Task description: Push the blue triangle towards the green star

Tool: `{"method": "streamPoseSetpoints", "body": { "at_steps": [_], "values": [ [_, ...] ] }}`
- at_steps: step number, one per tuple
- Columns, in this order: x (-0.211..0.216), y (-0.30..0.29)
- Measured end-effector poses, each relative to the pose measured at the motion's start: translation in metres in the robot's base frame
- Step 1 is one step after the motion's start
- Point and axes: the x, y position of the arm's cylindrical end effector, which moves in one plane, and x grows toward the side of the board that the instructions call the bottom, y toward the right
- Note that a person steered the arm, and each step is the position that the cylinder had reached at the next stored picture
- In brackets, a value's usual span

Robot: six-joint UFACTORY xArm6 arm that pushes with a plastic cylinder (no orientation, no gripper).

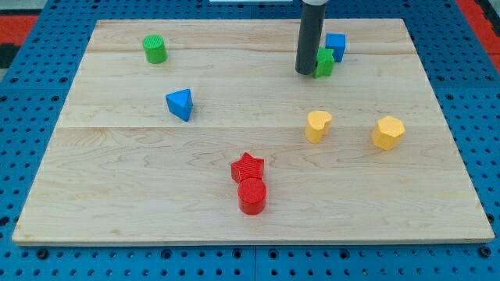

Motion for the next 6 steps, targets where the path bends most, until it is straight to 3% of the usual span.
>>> {"method": "streamPoseSetpoints", "body": {
  "at_steps": [1,3,4,6],
  "values": [
    [0.000,-0.016],
    [0.004,-0.114],
    [0.024,-0.179],
    [0.069,-0.245]
  ]
}}
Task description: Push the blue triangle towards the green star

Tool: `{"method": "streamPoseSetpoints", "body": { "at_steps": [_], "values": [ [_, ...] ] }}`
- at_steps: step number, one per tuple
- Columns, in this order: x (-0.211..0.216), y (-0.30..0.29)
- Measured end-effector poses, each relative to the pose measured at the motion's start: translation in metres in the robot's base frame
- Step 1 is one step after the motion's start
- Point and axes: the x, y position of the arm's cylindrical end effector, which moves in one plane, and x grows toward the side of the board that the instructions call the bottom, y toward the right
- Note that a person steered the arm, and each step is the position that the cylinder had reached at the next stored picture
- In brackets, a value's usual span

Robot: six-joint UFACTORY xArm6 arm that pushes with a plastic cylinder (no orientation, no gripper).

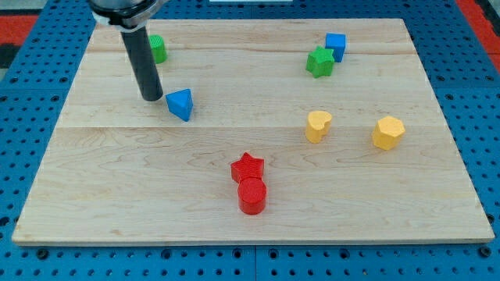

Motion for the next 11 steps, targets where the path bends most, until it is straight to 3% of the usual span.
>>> {"method": "streamPoseSetpoints", "body": {
  "at_steps": [1,2,4,6,9,11],
  "values": [
    [0.032,0.017],
    [0.036,0.027],
    [0.010,0.041],
    [-0.019,0.103],
    [-0.053,0.096],
    [-0.056,0.156]
  ]
}}
